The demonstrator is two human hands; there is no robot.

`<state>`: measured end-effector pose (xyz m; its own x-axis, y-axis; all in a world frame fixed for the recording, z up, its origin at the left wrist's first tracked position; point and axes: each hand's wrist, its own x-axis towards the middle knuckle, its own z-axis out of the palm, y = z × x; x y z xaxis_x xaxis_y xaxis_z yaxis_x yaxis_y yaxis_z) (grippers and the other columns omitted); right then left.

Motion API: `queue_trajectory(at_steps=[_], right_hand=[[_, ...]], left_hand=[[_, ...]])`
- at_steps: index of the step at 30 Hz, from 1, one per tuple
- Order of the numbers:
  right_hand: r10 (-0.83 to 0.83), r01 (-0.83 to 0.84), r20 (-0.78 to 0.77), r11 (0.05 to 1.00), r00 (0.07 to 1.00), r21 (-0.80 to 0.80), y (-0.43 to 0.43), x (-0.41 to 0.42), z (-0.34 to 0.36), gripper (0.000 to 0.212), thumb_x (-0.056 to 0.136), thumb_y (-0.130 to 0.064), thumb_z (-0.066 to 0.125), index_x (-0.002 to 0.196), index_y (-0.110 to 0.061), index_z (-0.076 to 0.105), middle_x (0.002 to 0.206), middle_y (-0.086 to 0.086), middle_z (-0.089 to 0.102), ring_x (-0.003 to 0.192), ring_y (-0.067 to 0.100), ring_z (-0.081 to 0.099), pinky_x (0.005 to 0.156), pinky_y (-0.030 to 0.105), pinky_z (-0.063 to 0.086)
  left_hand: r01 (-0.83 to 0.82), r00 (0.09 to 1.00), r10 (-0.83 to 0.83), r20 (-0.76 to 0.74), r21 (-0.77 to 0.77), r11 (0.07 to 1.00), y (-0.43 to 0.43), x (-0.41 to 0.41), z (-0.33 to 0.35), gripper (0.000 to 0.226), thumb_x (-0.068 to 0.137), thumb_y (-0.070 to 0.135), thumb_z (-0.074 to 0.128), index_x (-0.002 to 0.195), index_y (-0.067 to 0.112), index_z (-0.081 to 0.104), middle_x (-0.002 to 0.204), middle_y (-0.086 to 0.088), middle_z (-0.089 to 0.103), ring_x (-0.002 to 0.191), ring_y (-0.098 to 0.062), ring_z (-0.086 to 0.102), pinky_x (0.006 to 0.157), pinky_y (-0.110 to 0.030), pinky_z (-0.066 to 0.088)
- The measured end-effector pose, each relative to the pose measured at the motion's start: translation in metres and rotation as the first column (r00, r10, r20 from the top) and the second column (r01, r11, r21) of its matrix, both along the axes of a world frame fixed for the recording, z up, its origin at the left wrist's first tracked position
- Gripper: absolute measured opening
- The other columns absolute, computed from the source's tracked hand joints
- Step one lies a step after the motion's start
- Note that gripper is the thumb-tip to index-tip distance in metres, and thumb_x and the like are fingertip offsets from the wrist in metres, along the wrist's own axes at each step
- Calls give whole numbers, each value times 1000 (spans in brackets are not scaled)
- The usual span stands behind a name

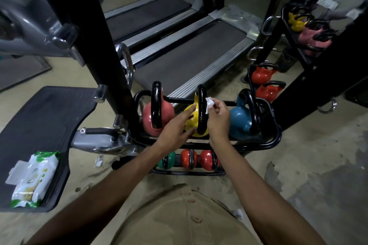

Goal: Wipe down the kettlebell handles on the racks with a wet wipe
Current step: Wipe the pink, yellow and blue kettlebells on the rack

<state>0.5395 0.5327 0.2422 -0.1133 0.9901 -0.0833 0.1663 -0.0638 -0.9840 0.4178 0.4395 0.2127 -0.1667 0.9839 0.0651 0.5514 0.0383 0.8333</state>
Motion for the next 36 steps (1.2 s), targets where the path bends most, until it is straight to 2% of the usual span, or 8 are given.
queue_trajectory(at_steps=[7,12,16,19,23,28,32,36], right_hand=[[211,-278,506,959,837,60,86,-46,29,28,103,-18,50,113,-6,73,116,15,73,110,33,66,85,31,47],[436,-635,819,764,373,-117,118,-69,50,34,101,-17,48,114,-1,74,124,21,70,118,39,63,93,36,50],[287,-806,944,514,-162,-294,107,-86,68,27,98,-14,53,113,-3,72,123,21,71,113,39,66,86,38,52],[102,-867,959,411,-263,-281,90,-81,73,21,94,-10,55,106,-6,71,116,17,70,107,38,67,71,37,47],[32,-904,999,426,-2,-15,79,-54,63,19,94,-12,55,94,-7,73,105,12,66,98,32,64,65,37,43],[147,-398,535,830,832,390,39,-2,31,16,98,-18,65,109,-15,75,110,1,66,101,13,61,79,18,46],[124,-115,61,984,990,-134,40,-10,15,16,97,-32,62,105,-24,73,101,1,76,100,22,72,95,48,59],[151,-158,-49,947,987,-281,13,3,12,29,103,-22,50,93,-14,76,92,6,77,92,24,72,89,43,57]], left_hand=[[20,936,26,-352,126,992,2,17,12,87,93,17,71,165,22,22,173,12,13,146,-20,44,109,-41,51],[39,913,19,-408,134,990,-5,22,14,81,99,24,64,165,26,17,174,12,6,136,-23,52,102,-39,55],[40,890,18,-456,118,992,-5,25,23,78,99,23,64,164,19,22,173,3,12,141,-23,47,110,-38,48],[39,873,14,-487,98,994,-4,23,27,78,97,23,66,164,18,25,172,0,18,143,-23,45,114,-37,45],[32,865,4,-501,64,997,-5,22,29,85,92,19,72,163,17,27,169,-3,26,138,-26,49,111,-36,44],[32,891,-9,-454,44,999,-6,24,28,91,87,11,69,165,17,21,173,4,15,140,-25,47,110,-37,46],[45,895,-16,-447,52,998,-9,27,30,87,88,11,67,164,12,24,173,2,14,139,-24,47,106,-36,49],[52,887,-9,-462,80,995,-13,31,25,84,87,10,68,161,8,30,171,-5,21,142,-27,44,115,-37,41]])
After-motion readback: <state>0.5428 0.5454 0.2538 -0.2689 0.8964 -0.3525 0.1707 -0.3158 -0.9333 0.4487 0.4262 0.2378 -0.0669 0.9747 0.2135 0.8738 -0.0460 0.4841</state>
